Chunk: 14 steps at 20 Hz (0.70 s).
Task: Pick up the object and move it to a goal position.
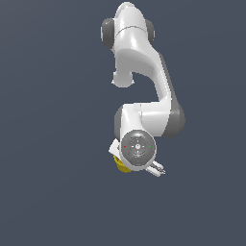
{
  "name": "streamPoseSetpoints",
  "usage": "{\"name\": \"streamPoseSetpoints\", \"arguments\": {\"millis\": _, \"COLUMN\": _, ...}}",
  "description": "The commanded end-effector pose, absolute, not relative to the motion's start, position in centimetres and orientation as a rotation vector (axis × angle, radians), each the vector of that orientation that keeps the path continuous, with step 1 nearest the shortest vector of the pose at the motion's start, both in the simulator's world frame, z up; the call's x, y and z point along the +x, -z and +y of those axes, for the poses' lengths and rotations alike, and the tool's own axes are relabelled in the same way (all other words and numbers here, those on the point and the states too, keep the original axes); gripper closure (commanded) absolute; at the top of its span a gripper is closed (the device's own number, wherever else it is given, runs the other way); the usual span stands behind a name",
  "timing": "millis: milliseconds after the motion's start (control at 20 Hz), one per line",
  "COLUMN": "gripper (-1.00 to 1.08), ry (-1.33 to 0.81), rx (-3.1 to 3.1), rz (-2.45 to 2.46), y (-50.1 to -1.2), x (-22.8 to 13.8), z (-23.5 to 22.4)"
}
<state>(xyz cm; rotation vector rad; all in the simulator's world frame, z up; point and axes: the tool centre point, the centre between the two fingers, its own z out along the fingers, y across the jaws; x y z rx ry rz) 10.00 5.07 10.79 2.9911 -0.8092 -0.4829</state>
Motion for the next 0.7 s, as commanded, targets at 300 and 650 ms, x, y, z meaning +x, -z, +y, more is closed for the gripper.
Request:
{"name": "streamPoseSetpoints", "arguments": {"millis": 300, "gripper": 1.08, "ry": 0.178, "rx": 3.105, "rz": -0.755, "y": -18.9, "x": 13.3, "z": 6.6}}
{"name": "streamPoseSetpoints", "arguments": {"millis": 650, "gripper": 1.08, "ry": -0.124, "rx": 3.184, "rz": -0.692, "y": -26.9, "x": 14.7, "z": 8.1}}
